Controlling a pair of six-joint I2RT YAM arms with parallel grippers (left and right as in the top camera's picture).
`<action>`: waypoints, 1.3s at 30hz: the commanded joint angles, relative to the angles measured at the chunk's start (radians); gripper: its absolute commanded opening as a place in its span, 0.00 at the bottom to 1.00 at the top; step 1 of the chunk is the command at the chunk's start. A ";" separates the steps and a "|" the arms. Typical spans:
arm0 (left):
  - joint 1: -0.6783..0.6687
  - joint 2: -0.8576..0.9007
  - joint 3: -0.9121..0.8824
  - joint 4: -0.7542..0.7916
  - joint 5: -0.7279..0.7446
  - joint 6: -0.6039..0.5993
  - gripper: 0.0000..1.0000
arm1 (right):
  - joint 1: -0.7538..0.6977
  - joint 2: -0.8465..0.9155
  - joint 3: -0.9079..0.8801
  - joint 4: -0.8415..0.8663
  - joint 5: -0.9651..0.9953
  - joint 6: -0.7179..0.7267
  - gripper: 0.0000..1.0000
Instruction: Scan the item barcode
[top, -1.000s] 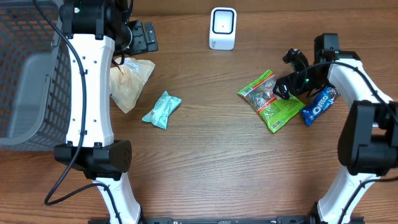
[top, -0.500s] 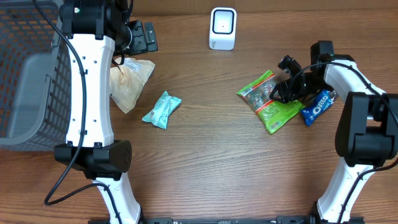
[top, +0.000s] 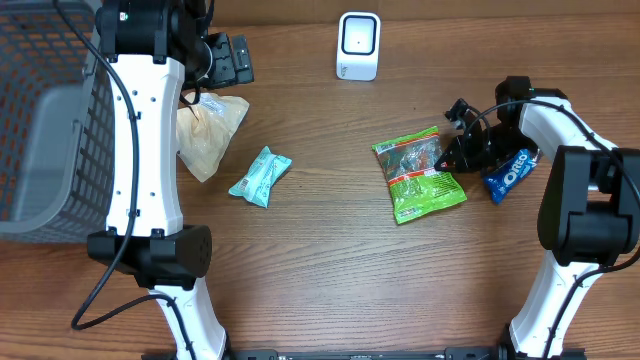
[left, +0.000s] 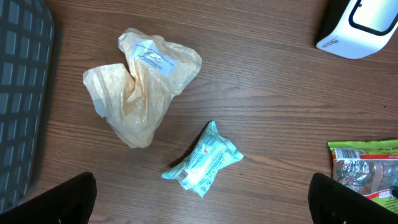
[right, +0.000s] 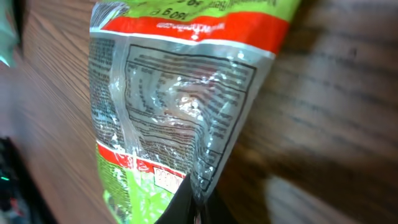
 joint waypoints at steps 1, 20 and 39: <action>-0.001 -0.015 -0.006 0.001 0.001 0.005 1.00 | 0.004 0.005 0.065 -0.041 -0.021 0.110 0.04; -0.001 -0.015 -0.006 0.001 0.001 0.005 1.00 | 0.462 -0.232 0.215 -0.213 1.123 0.813 0.04; -0.001 -0.015 -0.006 0.001 0.001 0.005 1.00 | 0.778 -0.066 0.214 0.013 0.790 0.739 0.60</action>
